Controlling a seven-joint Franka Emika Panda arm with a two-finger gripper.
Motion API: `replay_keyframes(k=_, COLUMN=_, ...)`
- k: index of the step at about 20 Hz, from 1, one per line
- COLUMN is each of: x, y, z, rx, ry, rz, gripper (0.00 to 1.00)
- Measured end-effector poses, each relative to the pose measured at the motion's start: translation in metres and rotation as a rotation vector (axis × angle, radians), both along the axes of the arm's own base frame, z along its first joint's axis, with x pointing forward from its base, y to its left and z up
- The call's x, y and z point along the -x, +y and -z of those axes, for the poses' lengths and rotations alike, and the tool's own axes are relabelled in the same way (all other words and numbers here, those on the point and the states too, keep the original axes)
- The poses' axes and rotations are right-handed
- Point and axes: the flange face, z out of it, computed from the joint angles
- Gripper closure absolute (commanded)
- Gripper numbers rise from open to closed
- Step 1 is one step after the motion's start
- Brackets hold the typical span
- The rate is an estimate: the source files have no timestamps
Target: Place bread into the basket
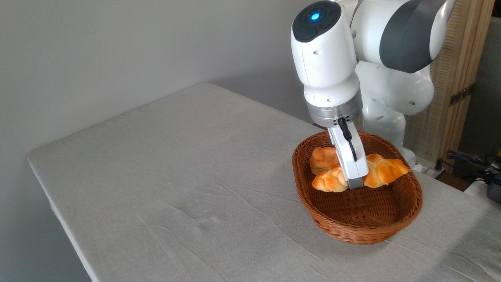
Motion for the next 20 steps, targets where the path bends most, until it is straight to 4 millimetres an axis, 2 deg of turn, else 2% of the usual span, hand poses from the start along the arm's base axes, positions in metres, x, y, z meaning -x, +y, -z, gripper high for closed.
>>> replay_keyframes(k=11, x=0.000, y=-0.001, z=0.001, rx=-0.001, ry=0.002, rz=-0.004, gripper=0.00)
replay_keyframes(k=13, x=-0.003, y=-0.002, z=-0.005, rx=0.006, ry=-0.013, rz=-0.034, gripper=0.00)
replay_keyframes(k=16, x=-0.018, y=-0.017, z=-0.040, rx=0.038, ry=-0.086, rz=-0.137, gripper=0.00)
replay_keyframes(k=20, x=-0.055, y=-0.067, z=-0.106, rx=0.011, ry=-0.191, rz=-0.271, gripper=0.00)
